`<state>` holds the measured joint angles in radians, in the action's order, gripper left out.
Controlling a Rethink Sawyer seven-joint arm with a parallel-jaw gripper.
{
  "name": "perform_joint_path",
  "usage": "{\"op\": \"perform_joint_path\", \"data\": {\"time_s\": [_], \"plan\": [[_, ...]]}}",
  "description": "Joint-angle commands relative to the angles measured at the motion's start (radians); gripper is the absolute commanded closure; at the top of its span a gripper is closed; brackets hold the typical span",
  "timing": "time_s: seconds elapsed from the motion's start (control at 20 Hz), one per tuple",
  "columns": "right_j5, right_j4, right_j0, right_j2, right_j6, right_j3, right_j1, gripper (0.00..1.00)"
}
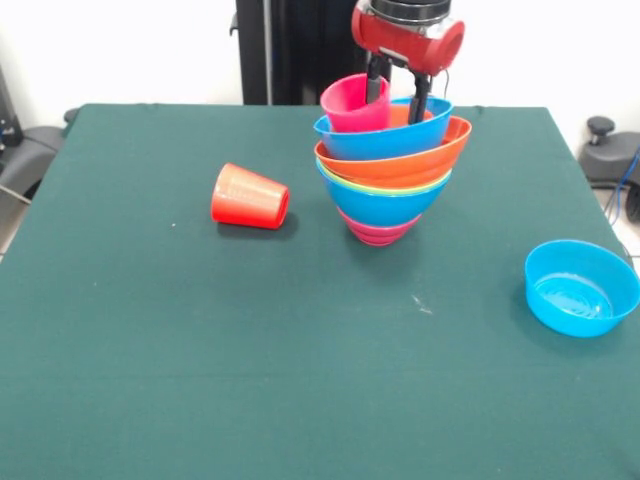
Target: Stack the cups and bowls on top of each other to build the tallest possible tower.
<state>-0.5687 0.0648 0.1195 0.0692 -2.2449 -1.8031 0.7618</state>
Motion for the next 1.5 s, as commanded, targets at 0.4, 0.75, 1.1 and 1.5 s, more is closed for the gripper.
{"op": "perform_joint_path", "data": {"time_s": [0.4, 0.75, 1.1, 1.5], "plan": [[-0.114, -0.045, 0.026, -0.086, 0.041, 0.04, -0.024, 0.0], [-0.129, -0.045, 0.043, -0.097, 0.06, 0.032, -0.006, 0.0], [-0.232, -0.049, 0.054, -0.097, 0.081, 0.035, 0.057, 0.0], [-0.36, -0.056, 0.074, -0.103, 0.098, 0.073, 0.128, 0.0]]}}
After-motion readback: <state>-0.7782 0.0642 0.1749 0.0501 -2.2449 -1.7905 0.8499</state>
